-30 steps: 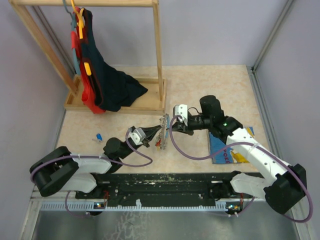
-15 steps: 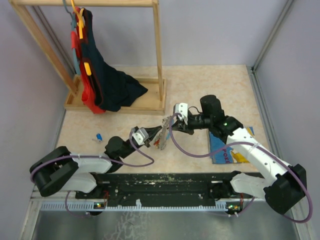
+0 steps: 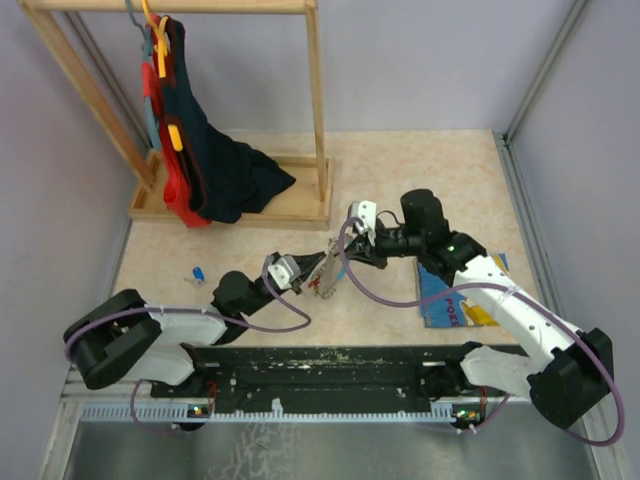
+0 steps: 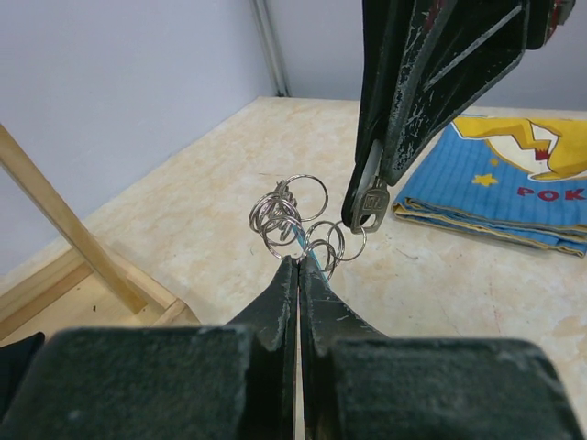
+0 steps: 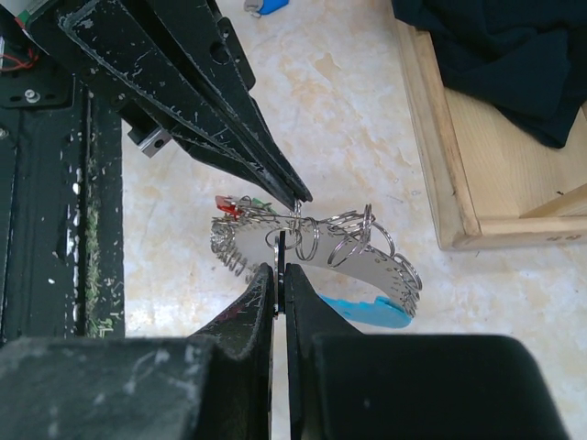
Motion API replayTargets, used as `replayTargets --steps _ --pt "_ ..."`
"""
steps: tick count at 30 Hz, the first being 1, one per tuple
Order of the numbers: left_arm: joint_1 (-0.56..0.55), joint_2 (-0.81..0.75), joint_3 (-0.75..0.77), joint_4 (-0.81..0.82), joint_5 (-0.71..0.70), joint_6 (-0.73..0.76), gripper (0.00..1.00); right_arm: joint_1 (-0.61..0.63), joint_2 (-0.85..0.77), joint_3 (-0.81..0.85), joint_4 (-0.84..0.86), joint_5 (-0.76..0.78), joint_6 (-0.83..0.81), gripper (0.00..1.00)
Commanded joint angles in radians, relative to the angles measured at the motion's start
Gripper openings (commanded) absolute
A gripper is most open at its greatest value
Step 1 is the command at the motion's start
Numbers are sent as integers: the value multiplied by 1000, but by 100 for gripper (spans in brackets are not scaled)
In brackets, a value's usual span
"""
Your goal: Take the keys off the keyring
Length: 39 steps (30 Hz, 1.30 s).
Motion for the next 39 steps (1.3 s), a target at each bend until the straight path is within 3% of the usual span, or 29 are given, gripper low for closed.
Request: replayTargets --steps 1,18,25,39 --pt "1 16 -1 157 -77 -34 0 -11 -4 56 80 -20 75 0" --pt "-19 43 52 164 -261 -193 0 28 31 6 249 7 331 0" --pt "-20 68 63 153 -194 -236 0 37 37 4 287 19 405 0" --pt "-17 37 69 130 -59 -235 0 39 21 -1 274 45 374 0"
